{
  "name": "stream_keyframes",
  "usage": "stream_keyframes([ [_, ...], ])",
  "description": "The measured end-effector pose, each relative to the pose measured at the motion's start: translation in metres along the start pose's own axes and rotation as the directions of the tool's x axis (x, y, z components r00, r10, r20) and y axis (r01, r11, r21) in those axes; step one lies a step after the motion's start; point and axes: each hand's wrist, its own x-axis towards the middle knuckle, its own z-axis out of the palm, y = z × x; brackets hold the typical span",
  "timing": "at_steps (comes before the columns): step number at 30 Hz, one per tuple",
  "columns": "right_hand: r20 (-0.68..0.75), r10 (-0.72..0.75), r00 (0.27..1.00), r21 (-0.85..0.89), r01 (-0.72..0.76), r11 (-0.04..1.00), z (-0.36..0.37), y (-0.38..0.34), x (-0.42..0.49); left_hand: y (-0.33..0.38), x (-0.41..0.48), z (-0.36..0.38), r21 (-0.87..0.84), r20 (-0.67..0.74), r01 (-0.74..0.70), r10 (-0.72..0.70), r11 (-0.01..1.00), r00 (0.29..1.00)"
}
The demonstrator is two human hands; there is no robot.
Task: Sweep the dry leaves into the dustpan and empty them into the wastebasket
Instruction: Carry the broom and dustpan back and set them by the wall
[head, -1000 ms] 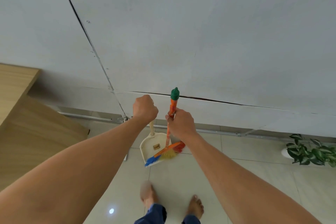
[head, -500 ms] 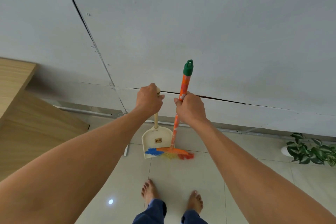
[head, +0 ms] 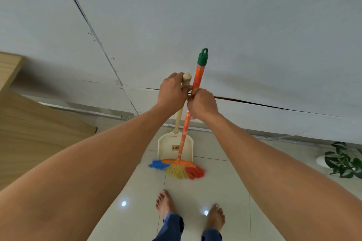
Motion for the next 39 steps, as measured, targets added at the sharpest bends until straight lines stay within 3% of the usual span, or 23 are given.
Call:
stream_keyframes([
  [9,0.022,0.052,0.998,-0.017,-0.051,0.999,0.009,-0.015,0.036,-0.014,0.022,-0.012,0.09,-0.042,-0.03,0.034,0.995,0.999],
  [18,-0.027,-0.039,0.999,-0.008,0.038,0.999,0.024,-0.016,0.037,-0.023,0.02,-0.011,0.03,-0.082,0.016,-0.014,0.999,0.996],
  [29,-0.048,-0.031,0.998,-0.031,0.03,0.999,0.024,-0.015,0.031,-0.029,0.001,-0.009,0.133,0.019,-0.038,0.036,0.99,0.999],
  [39,-0.044,0.001,0.999,-0.004,-0.001,1.0,0.027,-0.006,0.011,-0.041,-0.023,-0.005,0.22,0.087,0.053,-0.073,0.974,0.994],
])
